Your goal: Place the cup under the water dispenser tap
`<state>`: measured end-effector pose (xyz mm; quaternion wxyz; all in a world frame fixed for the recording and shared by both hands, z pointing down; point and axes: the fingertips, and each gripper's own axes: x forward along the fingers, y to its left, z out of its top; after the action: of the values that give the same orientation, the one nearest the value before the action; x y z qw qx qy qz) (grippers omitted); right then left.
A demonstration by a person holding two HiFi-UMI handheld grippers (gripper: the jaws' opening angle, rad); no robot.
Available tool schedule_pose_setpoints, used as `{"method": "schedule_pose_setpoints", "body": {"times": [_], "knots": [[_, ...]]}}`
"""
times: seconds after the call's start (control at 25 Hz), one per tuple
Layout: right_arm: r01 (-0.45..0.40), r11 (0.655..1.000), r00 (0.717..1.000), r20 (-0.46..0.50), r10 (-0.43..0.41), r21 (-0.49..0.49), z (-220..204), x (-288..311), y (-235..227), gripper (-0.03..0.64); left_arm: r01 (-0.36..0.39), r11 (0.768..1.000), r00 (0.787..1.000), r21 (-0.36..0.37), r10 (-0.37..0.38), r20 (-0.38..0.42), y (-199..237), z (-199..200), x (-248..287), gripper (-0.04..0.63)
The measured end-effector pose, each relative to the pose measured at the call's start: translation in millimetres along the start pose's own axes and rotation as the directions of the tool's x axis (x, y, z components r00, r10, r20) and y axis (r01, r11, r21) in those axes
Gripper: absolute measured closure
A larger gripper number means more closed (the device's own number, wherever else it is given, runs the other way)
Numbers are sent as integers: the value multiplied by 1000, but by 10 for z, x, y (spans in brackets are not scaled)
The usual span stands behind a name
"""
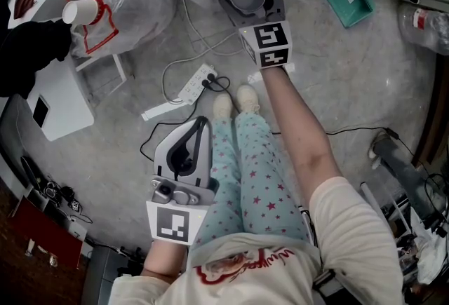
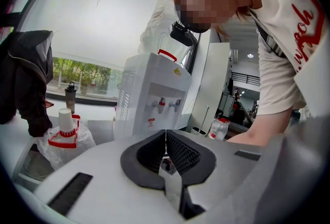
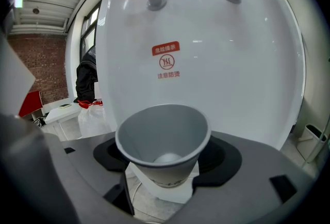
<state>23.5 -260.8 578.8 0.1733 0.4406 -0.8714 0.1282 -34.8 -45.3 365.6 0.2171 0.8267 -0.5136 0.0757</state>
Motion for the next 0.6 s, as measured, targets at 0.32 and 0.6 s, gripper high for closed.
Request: {"method": "schedule_pose_setpoints", "body": {"times": [0.32,0.6], "knots": [[20,1000,999,47,-20,8,22,-30,-17,279,-10,1000,1000,1,10,-19,26,-44,-12,574],[20,1000,998,62,-22,21,43,-73,-27,271,-16,1000,1000,-1,16,-22,40,-62,-31,574]]}}
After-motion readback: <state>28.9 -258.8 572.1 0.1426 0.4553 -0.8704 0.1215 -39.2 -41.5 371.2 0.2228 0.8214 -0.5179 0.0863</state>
